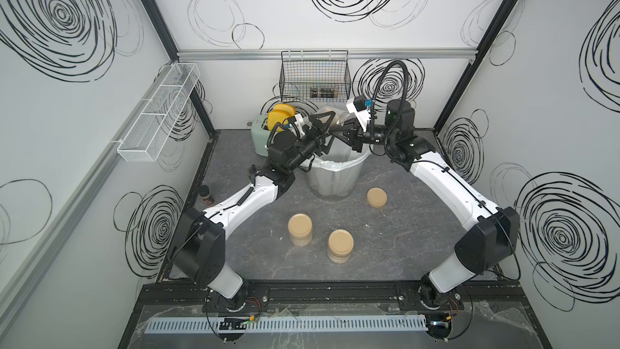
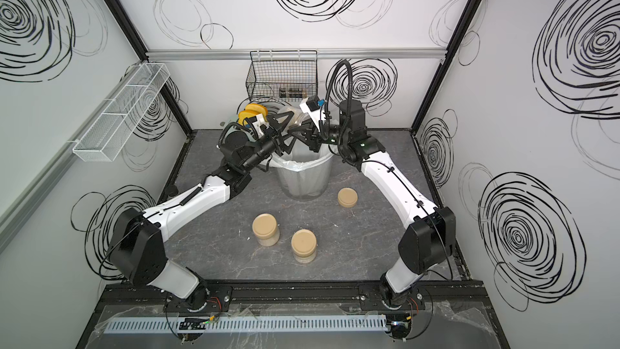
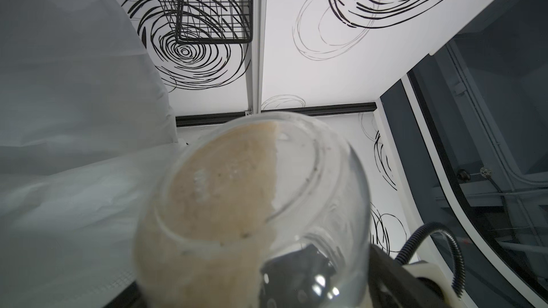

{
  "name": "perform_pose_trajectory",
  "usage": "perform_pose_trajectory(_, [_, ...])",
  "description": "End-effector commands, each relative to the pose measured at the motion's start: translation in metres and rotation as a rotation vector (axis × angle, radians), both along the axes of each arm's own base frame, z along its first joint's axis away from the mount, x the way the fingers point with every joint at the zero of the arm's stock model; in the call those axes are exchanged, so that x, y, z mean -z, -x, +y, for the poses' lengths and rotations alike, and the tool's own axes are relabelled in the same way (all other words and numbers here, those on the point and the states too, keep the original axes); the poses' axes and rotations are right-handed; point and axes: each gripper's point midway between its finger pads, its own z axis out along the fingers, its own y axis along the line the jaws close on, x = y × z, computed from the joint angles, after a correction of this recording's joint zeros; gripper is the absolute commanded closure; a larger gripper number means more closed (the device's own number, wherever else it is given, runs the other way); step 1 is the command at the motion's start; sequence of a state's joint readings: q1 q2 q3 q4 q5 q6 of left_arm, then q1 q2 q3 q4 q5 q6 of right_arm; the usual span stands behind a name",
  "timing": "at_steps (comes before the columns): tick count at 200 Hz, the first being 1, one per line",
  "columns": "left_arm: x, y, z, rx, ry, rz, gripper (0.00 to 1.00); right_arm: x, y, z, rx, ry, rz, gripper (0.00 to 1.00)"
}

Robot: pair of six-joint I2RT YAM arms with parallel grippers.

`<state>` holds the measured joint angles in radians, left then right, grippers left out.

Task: Empty moldy rice from jars
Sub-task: Pour the moldy rice from the jar into the trash bin.

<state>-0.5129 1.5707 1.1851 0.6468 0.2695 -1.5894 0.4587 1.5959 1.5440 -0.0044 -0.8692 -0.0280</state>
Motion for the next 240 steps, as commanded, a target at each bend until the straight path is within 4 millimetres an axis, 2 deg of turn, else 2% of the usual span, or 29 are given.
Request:
perform_pose_trajectory(1, [-0.021,-0.010,0.006,-0.034,0.037,-0.078,0.04,-0.043,0.041,0.003,-0.106,-0.069,-0.147,1.00])
perform_pose_trajectory(45, [-0.014,-0.016,0.001,-0.019,0.061,-0.063,0.04,-0.036,0.047,0.005,-0.132,-0.058,-0.123,1.00])
perform_pose_trajectory(111, [-0.021,-0.019,-0.002,-0.016,0.123,-0.071,0.04,-0.024,0.058,0.008,-0.169,-0.049,-0.098,1.00])
perform_pose_trajectory(149, [-0.027,-0.015,-0.007,0.027,0.157,-0.096,0.04,-0.023,0.064,0.006,-0.196,-0.041,-0.100,1.00])
perform_pose_trajectory(179, [-0.022,-0.013,-0.005,0.028,0.158,-0.079,0.04,-0.025,0.068,0.003,-0.215,-0.044,-0.103,1.00])
perform_pose_trajectory(214, [-0.031,-0.012,-0.006,0.046,0.193,-0.096,0.04,-0.021,0.073,0.004,-0.252,-0.044,-0.083,1.00])
perform_pose_trajectory(240, [-0.040,-0.007,-0.008,0.059,0.206,-0.117,0.04,-0.014,0.068,0.005,-0.230,-0.036,-0.075,1.00])
